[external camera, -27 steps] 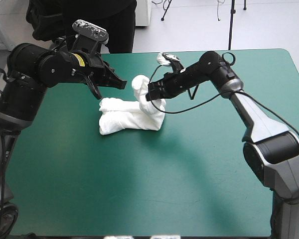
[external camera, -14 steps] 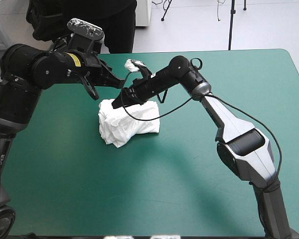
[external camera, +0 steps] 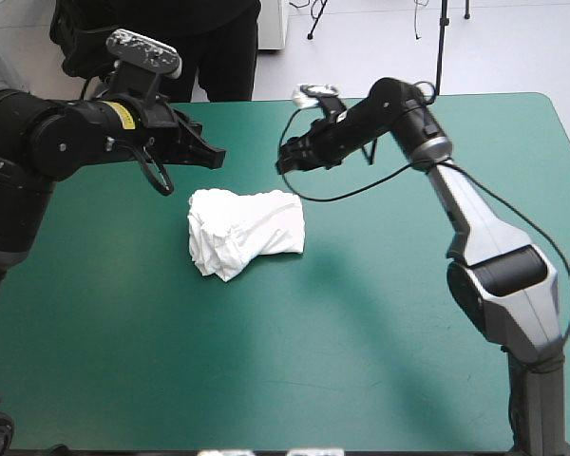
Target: Fold the cloth
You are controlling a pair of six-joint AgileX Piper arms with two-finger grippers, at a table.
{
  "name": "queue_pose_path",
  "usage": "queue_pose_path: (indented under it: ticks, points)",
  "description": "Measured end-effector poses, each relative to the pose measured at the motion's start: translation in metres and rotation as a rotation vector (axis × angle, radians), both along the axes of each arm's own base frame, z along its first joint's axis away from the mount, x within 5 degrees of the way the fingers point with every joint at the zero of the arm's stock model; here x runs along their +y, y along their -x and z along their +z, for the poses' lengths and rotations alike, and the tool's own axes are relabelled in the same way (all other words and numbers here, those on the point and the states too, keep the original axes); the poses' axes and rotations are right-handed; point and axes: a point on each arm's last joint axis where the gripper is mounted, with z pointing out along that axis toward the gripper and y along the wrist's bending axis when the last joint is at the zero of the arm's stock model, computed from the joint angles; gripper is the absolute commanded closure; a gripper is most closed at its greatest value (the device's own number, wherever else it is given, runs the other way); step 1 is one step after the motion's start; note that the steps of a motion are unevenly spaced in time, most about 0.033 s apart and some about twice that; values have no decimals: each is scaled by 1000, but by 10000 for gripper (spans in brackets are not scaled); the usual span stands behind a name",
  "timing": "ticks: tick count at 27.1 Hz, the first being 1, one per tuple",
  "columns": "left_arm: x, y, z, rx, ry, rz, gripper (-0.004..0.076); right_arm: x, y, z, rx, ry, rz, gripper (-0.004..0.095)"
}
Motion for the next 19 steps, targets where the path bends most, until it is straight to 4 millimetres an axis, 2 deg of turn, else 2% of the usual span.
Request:
queue_pose_path:
  ticks: [2,5,7,9,12,13,14,15,19]
  points:
    - [5,7,6,-25,-1,11,733,-32,4,20,-30,32,-84,348]
    - [13,14,12,-56,-8,39,733,-77,17,38,-31,59,-183,348]
    - [15,15,14,-65,-12,49,733,-97,29,45,-28,74,-216,348]
    - [16,15,14,-70,-17,55,733,-110,39,39,3,98,-228,348]
    - [16,16,14,-70,-16,56,733,-110,44,20,47,117,-206,348]
    - [16,15,14,-72,-20,60,733,-103,39,2,69,120,-184,347]
    - [16,15,14,-72,-20,60,733,-99,36,-5,71,120,-177,340]
    - [17,15,14,-75,-25,64,733,-88,27,-24,84,108,-152,339]
    - [18,15,14,-79,-33,72,733,-60,13,-64,137,84,-92,339]
